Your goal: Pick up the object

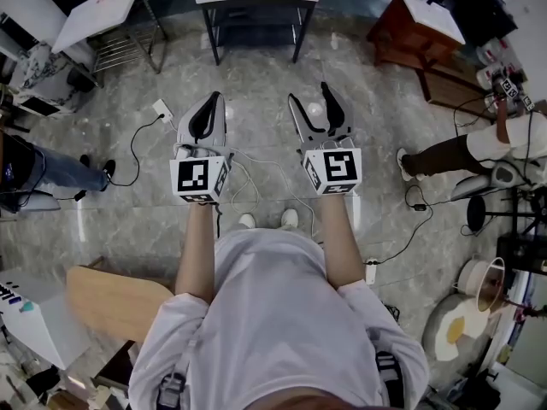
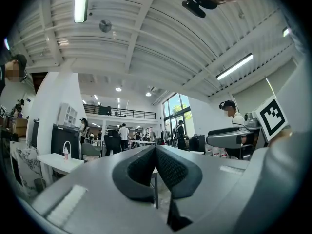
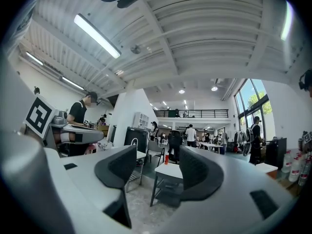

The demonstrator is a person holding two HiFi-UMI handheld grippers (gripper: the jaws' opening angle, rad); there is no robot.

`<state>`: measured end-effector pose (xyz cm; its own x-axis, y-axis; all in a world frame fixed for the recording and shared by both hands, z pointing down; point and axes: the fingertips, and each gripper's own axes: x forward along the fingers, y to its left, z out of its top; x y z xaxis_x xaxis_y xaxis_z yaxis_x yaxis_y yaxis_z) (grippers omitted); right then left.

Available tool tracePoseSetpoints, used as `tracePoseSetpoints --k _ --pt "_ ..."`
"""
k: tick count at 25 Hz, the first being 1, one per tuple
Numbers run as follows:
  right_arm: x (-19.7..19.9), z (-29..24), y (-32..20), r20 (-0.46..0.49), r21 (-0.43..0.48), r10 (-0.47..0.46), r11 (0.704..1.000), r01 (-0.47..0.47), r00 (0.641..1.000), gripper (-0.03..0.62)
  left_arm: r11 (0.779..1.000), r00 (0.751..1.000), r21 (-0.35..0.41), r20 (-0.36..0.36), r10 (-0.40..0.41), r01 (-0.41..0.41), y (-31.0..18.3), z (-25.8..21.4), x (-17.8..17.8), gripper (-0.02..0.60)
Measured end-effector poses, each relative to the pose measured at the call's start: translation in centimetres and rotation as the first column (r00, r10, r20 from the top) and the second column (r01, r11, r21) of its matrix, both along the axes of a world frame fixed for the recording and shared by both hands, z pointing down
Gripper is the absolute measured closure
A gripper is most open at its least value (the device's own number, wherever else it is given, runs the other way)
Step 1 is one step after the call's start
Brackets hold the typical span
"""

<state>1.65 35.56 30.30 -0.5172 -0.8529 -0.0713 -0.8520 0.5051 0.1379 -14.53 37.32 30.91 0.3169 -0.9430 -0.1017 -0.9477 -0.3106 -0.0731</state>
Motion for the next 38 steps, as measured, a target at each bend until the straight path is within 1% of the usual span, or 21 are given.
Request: tracePoseSetpoints --k 1,3,5,7,10,13,16,21,25,28,32,33,38 --pt "-0.5 0.2 -0.1 -0.002 0.0 0.0 1.0 0.0 1.0 0.328 1.0 1.0 -0.001 -0.003 0.001 -0.001 -0.1 0.1 -0.6 0.583" --pt "-1.4 0.5 -0.4 0.008 -0.008 0.005 1.0 -0.005 1.0 0.277 1.0 1.0 -0.005 -0.014 0.003 -0.004 -0.3 0.4 -1.9 0.581" --pt "-2.1 1.0 -0.6 0.022 -0.025 0.003 1.0 -0.003 1.0 0.245 1.0 1.0 -0.008 -0.024 0.004 -0.004 -0.4 0.7 -2.9 0.583" --pt "-2.5 1.4 -0.5 0.032 -0.041 0.002 0.999 0.0 0.999 0.238 1.0 0.999 -0.005 -0.03 0.012 -0.013 -0.3 0.6 -3.5 0.583" --pt "-2.7 2.2 -0.8 0.029 -0.061 0.022 0.998 -0.02 0.999 0.215 0.999 0.998 -0.001 -0.043 0.034 -0.034 -0.8 1.0 -3.8 0.583" --pt "-2.7 3.6 -2.1 0.027 -0.087 0.035 0.996 -0.033 0.999 0.205 0.999 0.997 -0.021 -0.057 0.047 -0.048 -2.7 2.4 -3.8 0.583" --pt "-1.5 4.4 -4.8 0.053 -0.1 0.057 0.994 -0.051 0.997 0.201 0.998 0.997 -0.03 -0.05 0.061 -0.063 -5.4 3.1 -3.0 0.581" --pt "1.5 5.5 -12.6 0.112 -0.081 0.087 0.994 -0.078 0.99 0.184 0.998 0.998 -0.021 -0.015 0.057 -0.057 -12.5 4.0 -1.7 0.583" --pt "4.7 5.4 -21.2 0.128 -0.084 0.096 0.993 -0.086 0.987 0.181 1.0 1.0 -0.017 -0.014 0.017 -0.017 -20.4 3.9 -0.5 0.583" --pt "7.1 4.9 -27.9 0.153 -0.098 0.103 0.991 -0.089 0.983 0.176 0.999 1.0 -0.035 -0.011 0.017 -0.017 -26.1 3.5 1.3 0.583" --pt "9.3 4.8 -35.2 0.132 -0.108 0.115 0.989 -0.101 0.985 0.146 0.999 1.0 -0.044 0.001 0.015 -0.015 -32.2 3.4 3.1 0.581" --pt "9.6 5.0 -36.9 0.13 -0.115 0.118 0.988 -0.104 0.984 0.137 0.999 1.0 -0.049 0.001 0.012 -0.012 -33.6 3.4 3.3 0.583" --pt "10.0 6.6 -44.7 0.115 -0.152 0.132 0.982 -0.114 0.985 0.134 0.998 1.0 -0.063 0.003 0.013 -0.013 -40.8 4.0 3.3 0.581"
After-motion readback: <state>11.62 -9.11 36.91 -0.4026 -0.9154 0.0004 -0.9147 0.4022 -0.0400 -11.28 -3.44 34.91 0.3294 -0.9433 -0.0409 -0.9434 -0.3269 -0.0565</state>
